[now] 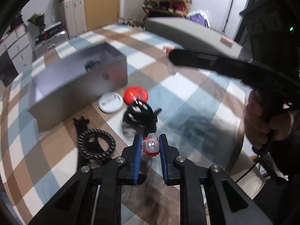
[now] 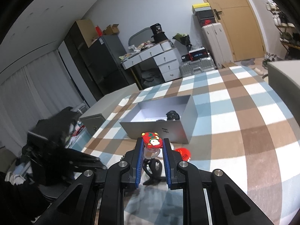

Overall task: Organize jewelry
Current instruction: 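Lift both held red pieces and carry them toward the silver box, then lower both red pieces into the box and open both tools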

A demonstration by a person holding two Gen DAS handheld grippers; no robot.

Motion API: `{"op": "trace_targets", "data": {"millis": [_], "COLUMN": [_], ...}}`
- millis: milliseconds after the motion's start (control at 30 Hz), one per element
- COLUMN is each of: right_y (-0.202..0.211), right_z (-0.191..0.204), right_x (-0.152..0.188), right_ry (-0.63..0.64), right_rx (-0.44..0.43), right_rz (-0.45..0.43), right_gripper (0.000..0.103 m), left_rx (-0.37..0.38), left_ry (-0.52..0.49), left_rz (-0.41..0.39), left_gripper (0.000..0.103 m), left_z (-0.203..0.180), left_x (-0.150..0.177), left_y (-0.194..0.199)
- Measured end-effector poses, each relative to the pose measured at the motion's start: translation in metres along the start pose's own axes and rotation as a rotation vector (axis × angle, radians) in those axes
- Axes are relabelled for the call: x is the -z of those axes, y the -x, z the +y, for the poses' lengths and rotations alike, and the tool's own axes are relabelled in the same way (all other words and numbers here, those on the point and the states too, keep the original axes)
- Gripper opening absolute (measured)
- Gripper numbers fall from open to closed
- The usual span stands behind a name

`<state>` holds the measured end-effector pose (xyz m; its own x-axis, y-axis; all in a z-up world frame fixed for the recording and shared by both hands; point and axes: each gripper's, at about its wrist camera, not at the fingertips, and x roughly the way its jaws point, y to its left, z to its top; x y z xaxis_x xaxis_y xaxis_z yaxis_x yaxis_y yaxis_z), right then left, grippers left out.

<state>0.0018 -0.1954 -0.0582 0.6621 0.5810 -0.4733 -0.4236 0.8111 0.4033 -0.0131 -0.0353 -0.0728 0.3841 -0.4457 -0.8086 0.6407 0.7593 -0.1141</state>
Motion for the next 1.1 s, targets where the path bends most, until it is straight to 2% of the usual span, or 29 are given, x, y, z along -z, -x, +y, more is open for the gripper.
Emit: {"op": "trace_targets", "data": {"millis": [233, 300, 400, 533, 767, 1100], "right_y": [-0.008, -0.014, -0.025, -0.047, -0.086, -0.128], "right_z": [0.004, 0.002, 0.002, 0.0, -0.006, -0.019], "right_x": [-0.026, -0.036, -0.05, -0.066, -0.08, -0.082], "right_ry": [0.019, 0.007, 0.014, 0.018, 0.034, 0.018], "right_rx": [-0.042, -0.07, -0.086, -0.103, -0.101, -0.086], "right_rz": [-0.033, -0.039, -0.04, -0.017, 0.049, 0.134], "right_gripper": [0.019, 0.019, 0.019, 0.019, 0.019, 0.019], "left_rx": [-0.093, -0.12, -0.113, -0.135, -0.134, -0.126], "left_ry": [0.111, 0.165, 0.232, 0.266, 0.337, 0.38], "left_rz": [-0.164, -0.181, -0.198, -0.23, -0.229, -0.196], "left_gripper": [0.014, 0.014, 0.014, 0.014, 0.014, 0.014], "left_z": [0.024, 0.039, 0.061, 0.08, 0.102, 0.117], "left_x": [-0.027, -0.038, -0.05, -0.066, -0.073, -0.072], "left_y": [0.041, 0.041, 0.035, 0.023, 0.01, -0.007]}}
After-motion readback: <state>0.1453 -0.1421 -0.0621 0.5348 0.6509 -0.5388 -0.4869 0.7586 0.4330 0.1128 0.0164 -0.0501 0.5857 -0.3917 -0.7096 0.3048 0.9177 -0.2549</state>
